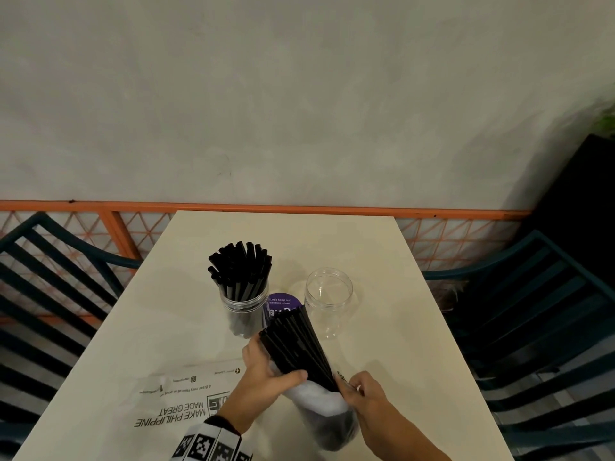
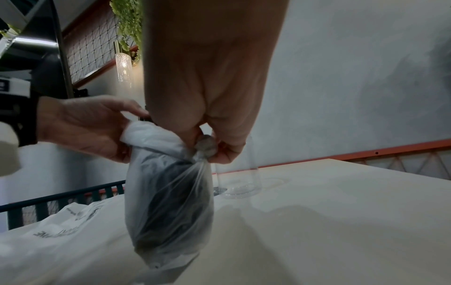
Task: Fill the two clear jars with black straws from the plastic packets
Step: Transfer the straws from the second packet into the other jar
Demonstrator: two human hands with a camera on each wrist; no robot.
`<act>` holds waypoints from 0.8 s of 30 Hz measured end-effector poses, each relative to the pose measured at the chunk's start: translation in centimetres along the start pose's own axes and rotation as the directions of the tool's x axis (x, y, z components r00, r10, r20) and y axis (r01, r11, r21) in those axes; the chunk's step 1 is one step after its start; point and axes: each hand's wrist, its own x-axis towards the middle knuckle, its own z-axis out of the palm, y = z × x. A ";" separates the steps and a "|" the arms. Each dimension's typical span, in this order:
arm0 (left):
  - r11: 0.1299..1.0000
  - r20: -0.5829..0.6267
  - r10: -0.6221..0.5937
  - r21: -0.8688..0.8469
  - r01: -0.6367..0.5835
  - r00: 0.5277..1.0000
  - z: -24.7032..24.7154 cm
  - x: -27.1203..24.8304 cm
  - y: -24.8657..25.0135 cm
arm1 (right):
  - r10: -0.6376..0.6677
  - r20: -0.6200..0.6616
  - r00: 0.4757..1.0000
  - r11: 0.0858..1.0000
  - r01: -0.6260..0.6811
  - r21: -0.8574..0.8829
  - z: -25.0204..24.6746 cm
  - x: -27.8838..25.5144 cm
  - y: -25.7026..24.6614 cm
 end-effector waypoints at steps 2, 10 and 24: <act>0.999 0.064 -0.024 0.023 0.023 0.998 0.0 -0.3 0.5 | -0.005 -0.006 1.000 0.994 0.004 -0.111 0.1 0.1 0.3; 0.995 -0.325 -0.025 0.080 0.053 0.946 1.0 0.6 1.0 | -0.233 0.059 0.971 0.965 0.238 -0.113 -0.4 -0.8 -0.9; 0.970 -0.418 0.237 0.145 -0.192 0.877 2.9 0.3 2.4 | -0.127 0.079 0.989 0.954 0.100 0.282 -2.2 0.6 -4.1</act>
